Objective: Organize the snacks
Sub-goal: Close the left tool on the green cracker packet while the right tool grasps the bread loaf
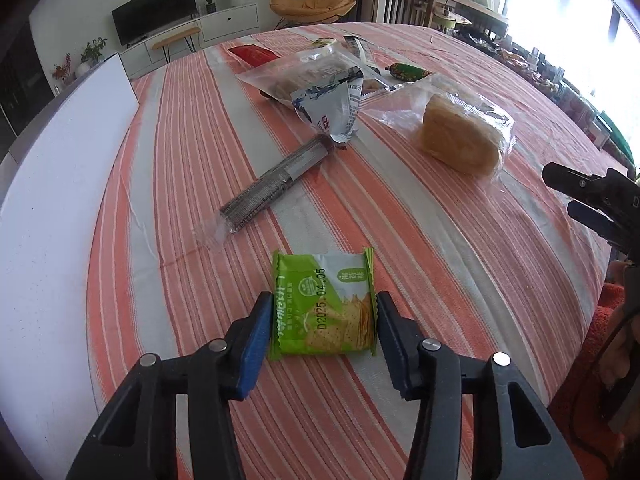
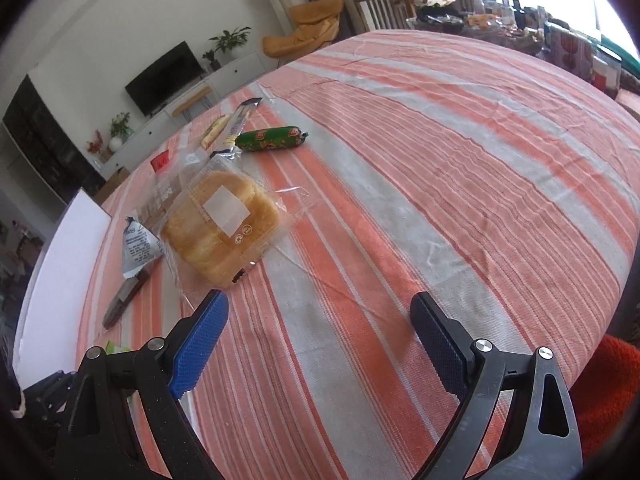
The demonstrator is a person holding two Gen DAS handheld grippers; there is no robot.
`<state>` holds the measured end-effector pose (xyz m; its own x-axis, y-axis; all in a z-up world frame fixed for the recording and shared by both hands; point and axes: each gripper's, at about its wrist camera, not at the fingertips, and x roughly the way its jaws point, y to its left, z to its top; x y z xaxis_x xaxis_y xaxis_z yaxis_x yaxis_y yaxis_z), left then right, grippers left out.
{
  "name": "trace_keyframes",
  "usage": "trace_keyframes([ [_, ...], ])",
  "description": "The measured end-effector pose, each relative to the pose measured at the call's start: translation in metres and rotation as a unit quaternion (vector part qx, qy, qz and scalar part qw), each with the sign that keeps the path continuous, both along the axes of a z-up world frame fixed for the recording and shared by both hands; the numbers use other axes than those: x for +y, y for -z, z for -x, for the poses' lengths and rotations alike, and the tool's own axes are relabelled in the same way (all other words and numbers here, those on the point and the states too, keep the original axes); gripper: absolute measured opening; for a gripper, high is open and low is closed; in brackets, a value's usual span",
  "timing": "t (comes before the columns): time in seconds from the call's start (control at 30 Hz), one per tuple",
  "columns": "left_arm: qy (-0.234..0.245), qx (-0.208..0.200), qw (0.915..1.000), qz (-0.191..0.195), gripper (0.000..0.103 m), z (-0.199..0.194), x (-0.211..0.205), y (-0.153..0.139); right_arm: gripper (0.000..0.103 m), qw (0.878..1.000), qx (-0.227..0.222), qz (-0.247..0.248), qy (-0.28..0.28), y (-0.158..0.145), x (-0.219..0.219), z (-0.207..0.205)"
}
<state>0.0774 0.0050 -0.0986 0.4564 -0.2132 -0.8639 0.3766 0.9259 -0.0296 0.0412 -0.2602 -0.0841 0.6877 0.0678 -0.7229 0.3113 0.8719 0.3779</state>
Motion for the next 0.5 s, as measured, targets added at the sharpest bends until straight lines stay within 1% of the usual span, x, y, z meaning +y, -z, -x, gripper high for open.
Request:
trace_keyframes([
  [0.03, -0.002, -0.002, 1.0, 0.004, 0.05, 0.002, 0.002, 0.0, 0.094, 1.0, -0.007, -0.009, -0.006, -0.006, -0.003, -0.001],
  [0.07, -0.003, -0.004, 1.0, 0.006, 0.05, 0.005, 0.003, 0.0, 0.094, 1.0, -0.017, -0.004, -0.024, -0.015, -0.002, -0.005],
  [0.13, -0.003, -0.008, 0.9999, 0.006, 0.05, 0.008, 0.003, 0.0, 0.094, 0.995, -0.025, 0.031, -0.088, -0.033, 0.008, -0.024],
  [0.17, -0.003, -0.009, 0.9999, 0.006, 0.05, 0.008, 0.003, 0.0, 0.094, 0.99, -0.016, 0.05, -0.13, -0.039, 0.016, -0.037],
  [0.2, -0.003, -0.009, 0.9999, 0.007, 0.05, 0.008, 0.003, 0.0, 0.094, 0.981, 0.009, 0.068, -0.18, -0.041, 0.025, -0.055],
  [0.23, -0.005, -0.008, 0.9999, 0.01, 0.05, 0.008, 0.004, 0.0, 0.094, 0.972, 0.033, 0.086, -0.215, -0.04, 0.033, -0.071],
  [0.3, -0.011, -0.005, 0.9997, 0.02, 0.05, 0.008, 0.007, -0.001, 0.094, 0.951, 0.074, 0.136, -0.269, -0.035, 0.051, -0.098],
  [0.33, -0.013, -0.003, 0.9996, 0.026, 0.05, 0.008, 0.008, -0.001, 0.094, 0.94, 0.091, 0.167, -0.283, -0.03, 0.06, -0.111],
  [0.37, -0.016, -0.001, 0.9994, 0.032, 0.05, 0.008, 0.01, -0.001, 0.094, 0.932, 0.106, 0.186, -0.292, -0.024, 0.066, -0.122],
  [0.4, -0.018, 0.001, 0.9992, 0.037, 0.05, 0.008, 0.011, -0.002, 0.094, 0.926, 0.119, 0.189, -0.303, -0.017, 0.072, -0.133],
  [0.43, -0.02, 0.002, 0.999, 0.041, 0.05, 0.009, 0.012, -0.002, 0.094, 0.924, 0.13, 0.184, -0.309, -0.01, 0.076, -0.14],
  [0.5, -0.025, 0.006, 0.9985, 0.049, 0.05, 0.009, 0.016, -0.002, 0.092, 0.92, 0.15, 0.197, -0.302, 0.003, 0.082, -0.15],
])
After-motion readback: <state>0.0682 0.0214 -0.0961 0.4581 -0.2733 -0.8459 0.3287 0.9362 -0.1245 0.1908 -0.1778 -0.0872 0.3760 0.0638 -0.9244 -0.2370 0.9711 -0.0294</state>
